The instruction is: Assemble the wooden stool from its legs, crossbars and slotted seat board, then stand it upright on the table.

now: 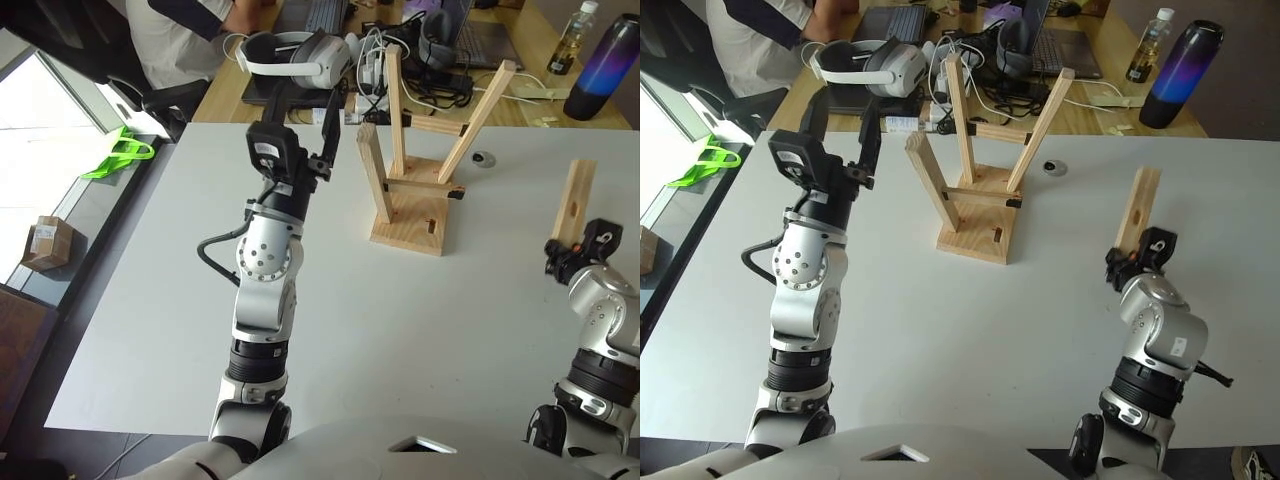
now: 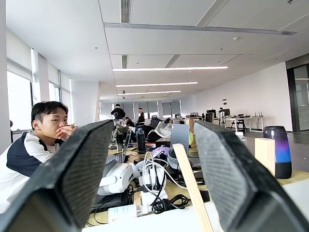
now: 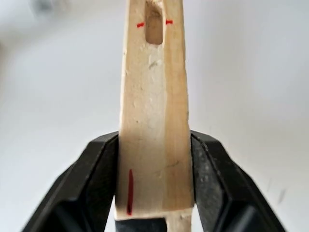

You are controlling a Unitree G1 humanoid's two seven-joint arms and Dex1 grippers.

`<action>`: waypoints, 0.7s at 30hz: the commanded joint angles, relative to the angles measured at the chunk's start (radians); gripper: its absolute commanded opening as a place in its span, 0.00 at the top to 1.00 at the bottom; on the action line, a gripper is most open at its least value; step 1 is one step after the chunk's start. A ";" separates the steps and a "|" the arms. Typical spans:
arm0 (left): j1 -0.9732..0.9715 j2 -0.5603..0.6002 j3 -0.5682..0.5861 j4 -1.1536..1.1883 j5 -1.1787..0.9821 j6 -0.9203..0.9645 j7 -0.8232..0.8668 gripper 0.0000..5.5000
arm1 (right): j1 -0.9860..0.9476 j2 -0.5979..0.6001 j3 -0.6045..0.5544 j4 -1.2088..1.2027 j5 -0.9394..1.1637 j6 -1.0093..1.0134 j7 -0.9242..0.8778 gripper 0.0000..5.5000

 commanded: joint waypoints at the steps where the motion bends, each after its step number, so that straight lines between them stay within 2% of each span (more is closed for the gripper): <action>1: -0.216 0.057 0.117 -0.029 -0.088 0.103 0.005 0.44 | -0.171 -0.090 0.124 -0.039 -0.106 -0.402 0.001 0.63; 5: -0.530 0.051 0.224 0.063 -0.506 0.375 -0.108 0.44 | -0.330 -0.145 0.295 -0.035 -0.117 -0.648 0.169 0.63; 11: -0.600 0.029 0.136 0.059 -0.809 0.639 -0.295 0.44 | -0.439 -0.073 0.465 -0.048 -0.031 -0.762 0.335 0.63; 18: -0.626 -0.004 0.103 0.064 -0.840 0.680 -0.260 0.44 | -0.431 -0.020 0.545 -0.115 0.007 -0.768 0.384 0.63; 21: -0.624 -0.008 0.104 0.092 -0.789 0.656 -0.211 0.55 | -0.439 -0.024 0.534 -0.095 -0.025 -0.772 0.364 0.63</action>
